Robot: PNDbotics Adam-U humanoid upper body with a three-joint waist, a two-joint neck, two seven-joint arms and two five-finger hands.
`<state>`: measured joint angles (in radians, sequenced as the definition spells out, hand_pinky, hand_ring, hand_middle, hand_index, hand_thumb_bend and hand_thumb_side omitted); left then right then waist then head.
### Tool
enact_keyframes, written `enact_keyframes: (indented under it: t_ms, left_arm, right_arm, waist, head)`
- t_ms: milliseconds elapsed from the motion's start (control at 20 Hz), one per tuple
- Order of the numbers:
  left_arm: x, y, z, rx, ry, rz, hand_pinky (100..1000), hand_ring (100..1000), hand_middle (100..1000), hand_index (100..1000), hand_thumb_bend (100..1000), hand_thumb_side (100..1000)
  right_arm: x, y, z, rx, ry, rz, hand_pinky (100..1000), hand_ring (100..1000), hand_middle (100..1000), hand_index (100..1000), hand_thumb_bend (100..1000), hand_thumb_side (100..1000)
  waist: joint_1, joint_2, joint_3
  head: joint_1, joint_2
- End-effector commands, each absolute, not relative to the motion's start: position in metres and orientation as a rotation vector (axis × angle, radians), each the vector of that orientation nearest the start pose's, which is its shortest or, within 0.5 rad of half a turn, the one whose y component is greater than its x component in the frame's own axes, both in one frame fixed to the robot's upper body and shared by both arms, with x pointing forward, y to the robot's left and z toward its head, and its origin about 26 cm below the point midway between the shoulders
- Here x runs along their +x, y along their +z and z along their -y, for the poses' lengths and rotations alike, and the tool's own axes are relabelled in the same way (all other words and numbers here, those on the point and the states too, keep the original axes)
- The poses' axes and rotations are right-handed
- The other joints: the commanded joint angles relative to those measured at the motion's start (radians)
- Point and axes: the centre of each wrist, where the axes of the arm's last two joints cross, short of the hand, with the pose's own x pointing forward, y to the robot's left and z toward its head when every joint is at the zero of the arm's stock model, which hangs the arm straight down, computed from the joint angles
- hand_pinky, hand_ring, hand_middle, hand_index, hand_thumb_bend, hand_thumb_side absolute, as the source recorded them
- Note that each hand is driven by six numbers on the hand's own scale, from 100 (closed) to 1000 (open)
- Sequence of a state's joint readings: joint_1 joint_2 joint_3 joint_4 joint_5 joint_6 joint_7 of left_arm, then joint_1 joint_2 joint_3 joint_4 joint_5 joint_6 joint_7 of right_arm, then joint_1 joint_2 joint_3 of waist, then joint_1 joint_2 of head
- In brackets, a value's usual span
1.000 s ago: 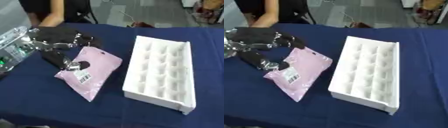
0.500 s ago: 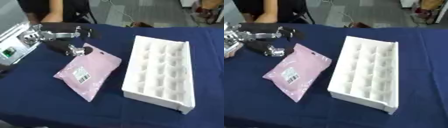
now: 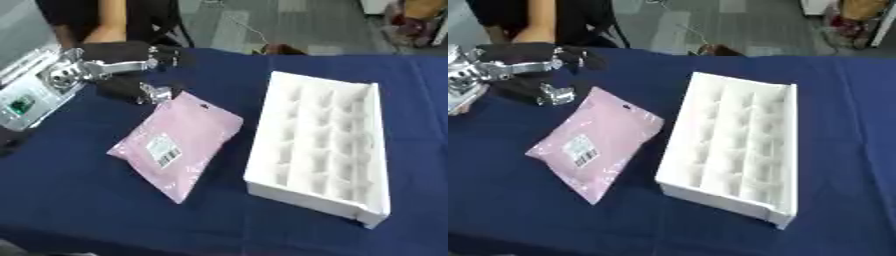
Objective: Pick up objects on the table and place them in the box.
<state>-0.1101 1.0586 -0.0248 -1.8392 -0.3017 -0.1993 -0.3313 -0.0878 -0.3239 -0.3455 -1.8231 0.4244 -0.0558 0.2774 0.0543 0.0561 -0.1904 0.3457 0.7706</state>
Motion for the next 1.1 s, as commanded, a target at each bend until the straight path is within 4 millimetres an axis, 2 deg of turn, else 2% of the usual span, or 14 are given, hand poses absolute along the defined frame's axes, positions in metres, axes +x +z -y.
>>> enact_keyframes:
  t_ms: [50, 600, 900, 1050, 1100]
  left_arm:
    - [0.285, 0.229, -0.388, 0.882, -1.492, 1.588, 754, 890, 950, 987, 118, 948]
    - [0.284, 0.225, -0.382, 0.895, -1.522, 1.571, 772, 896, 949, 986, 134, 963]
    - [0.284, 0.22, -0.382, 0.883, -1.61, 1.506, 799, 907, 942, 979, 221, 964]
    - [0.285, 0.219, -0.385, 0.943, -1.724, 1.402, 869, 950, 934, 953, 397, 946]
    - [0.285, 0.218, -0.386, 0.973, -1.765, 1.364, 869, 950, 934, 953, 397, 946]
  right_arm:
    - [0.274, 0.138, 0.386, -0.76, 0.612, 1.746, 590, 687, 802, 937, 100, 690]
    - [0.275, 0.138, 0.385, -0.758, 0.615, 1.748, 589, 686, 802, 937, 100, 691]
    - [0.275, 0.138, 0.385, -0.757, 0.615, 1.749, 589, 686, 802, 937, 100, 692]
    - [0.275, 0.138, 0.385, -0.757, 0.614, 1.751, 589, 686, 802, 937, 100, 693]
    - [0.275, 0.138, 0.385, -0.756, 0.614, 1.751, 589, 686, 802, 937, 100, 693]
  waist:
    - [-0.003, -0.009, 0.0]
    - [-0.003, -0.009, -0.002]
    - [-0.003, -0.007, -0.005]
    - [-0.003, -0.007, -0.006]
    - [-0.003, -0.006, -0.007]
  head:
    - [0.006, -0.001]
    - [0.007, -0.001]
    - [0.008, -0.001]
    - [0.009, -0.001]
    - [0.009, -0.001]
